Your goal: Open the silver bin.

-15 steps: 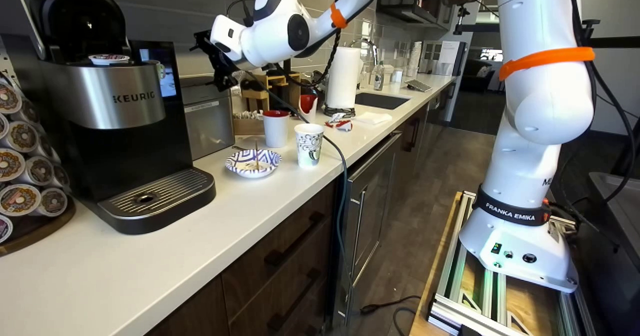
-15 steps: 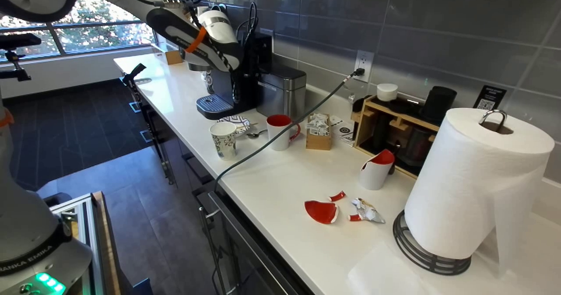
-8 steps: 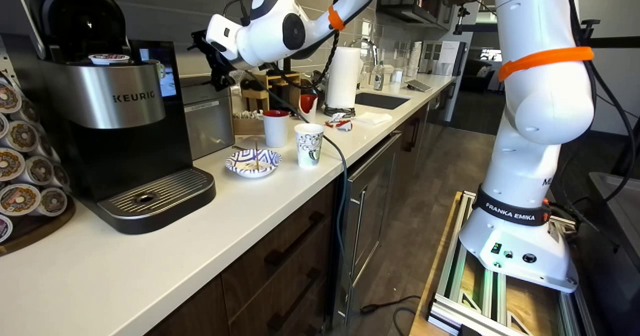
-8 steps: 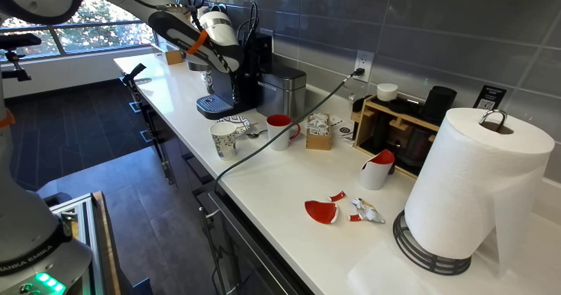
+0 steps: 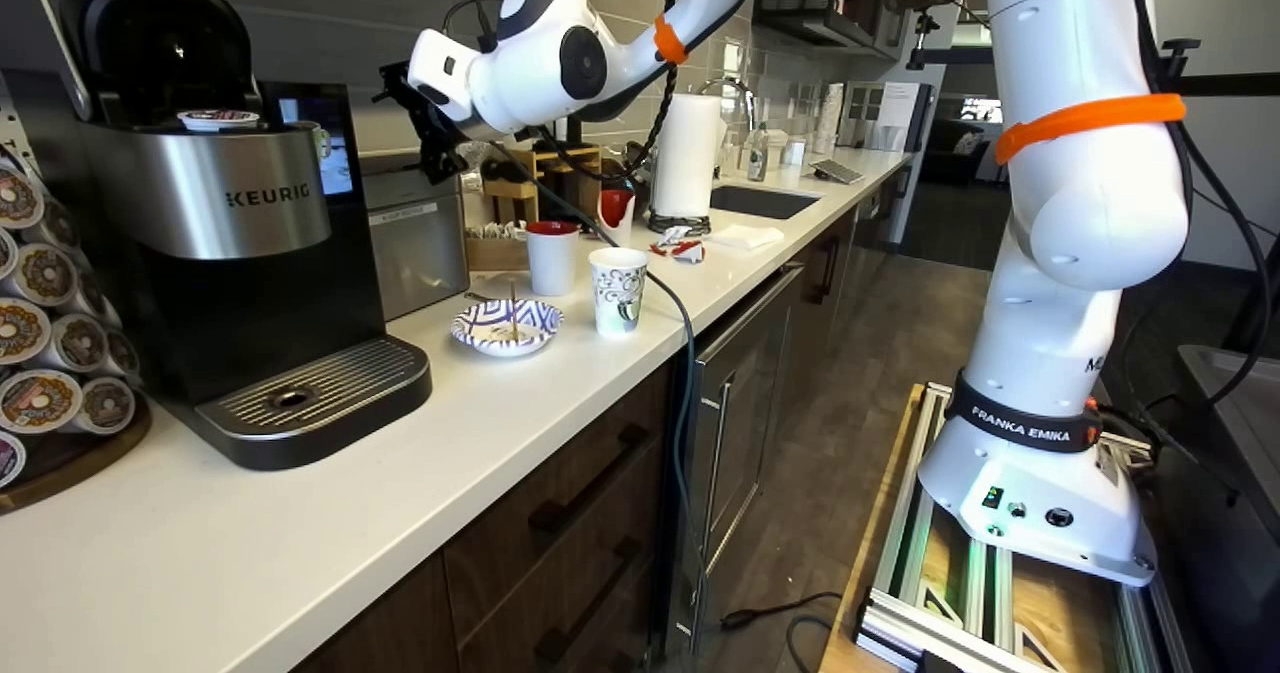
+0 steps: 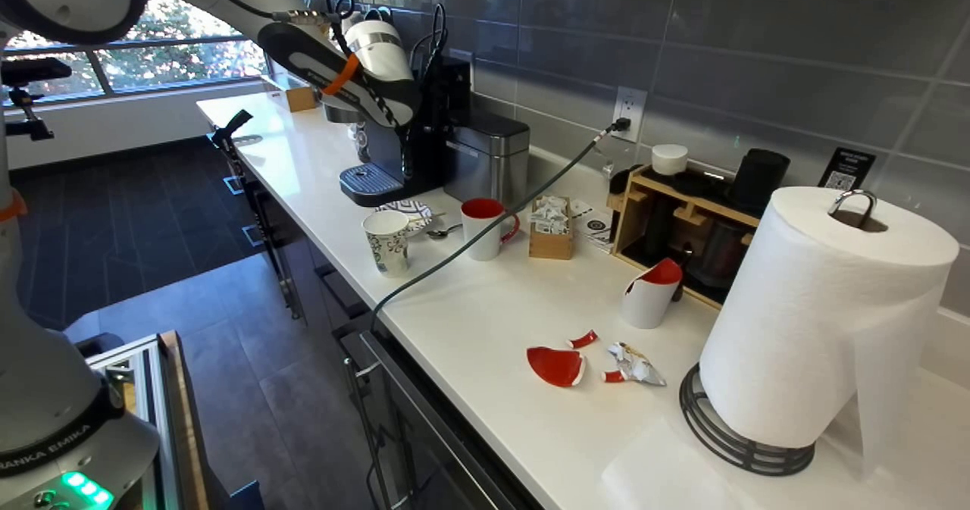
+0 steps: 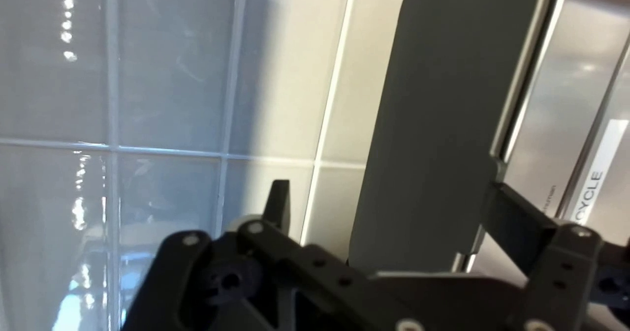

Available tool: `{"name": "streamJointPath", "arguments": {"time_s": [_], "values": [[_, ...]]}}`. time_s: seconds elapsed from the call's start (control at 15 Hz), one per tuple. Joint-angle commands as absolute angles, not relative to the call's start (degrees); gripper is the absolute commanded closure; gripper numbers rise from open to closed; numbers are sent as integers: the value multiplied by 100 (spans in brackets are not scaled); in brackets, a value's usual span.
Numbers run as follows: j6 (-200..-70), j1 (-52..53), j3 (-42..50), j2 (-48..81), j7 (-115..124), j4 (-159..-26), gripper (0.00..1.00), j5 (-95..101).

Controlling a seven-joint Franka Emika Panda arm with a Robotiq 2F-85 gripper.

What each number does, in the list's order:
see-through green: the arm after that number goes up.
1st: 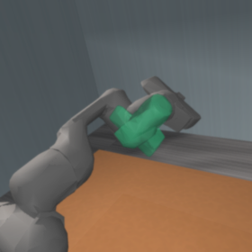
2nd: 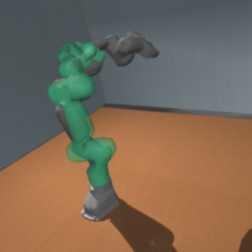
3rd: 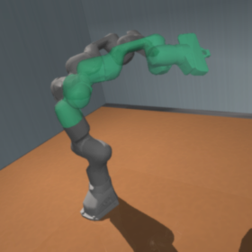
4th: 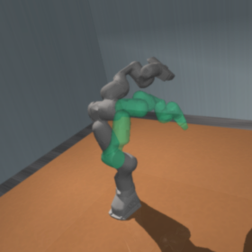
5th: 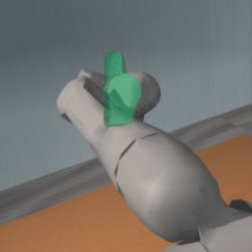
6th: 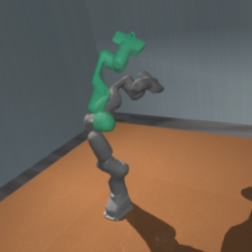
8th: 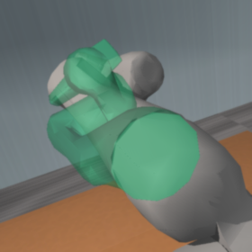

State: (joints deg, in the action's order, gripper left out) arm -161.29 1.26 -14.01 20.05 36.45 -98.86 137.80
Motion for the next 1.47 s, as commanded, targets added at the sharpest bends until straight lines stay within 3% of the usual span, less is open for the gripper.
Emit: {"name": "streamJointPath", "arguments": {"time_s": [0.0, 1.4], "values": [[-16112, 177, -1352, 2033, 3418, -9998, 0, 13642], [-15371, 305, -1464, 2050, 3493, -9606, 0, 13675]]}}
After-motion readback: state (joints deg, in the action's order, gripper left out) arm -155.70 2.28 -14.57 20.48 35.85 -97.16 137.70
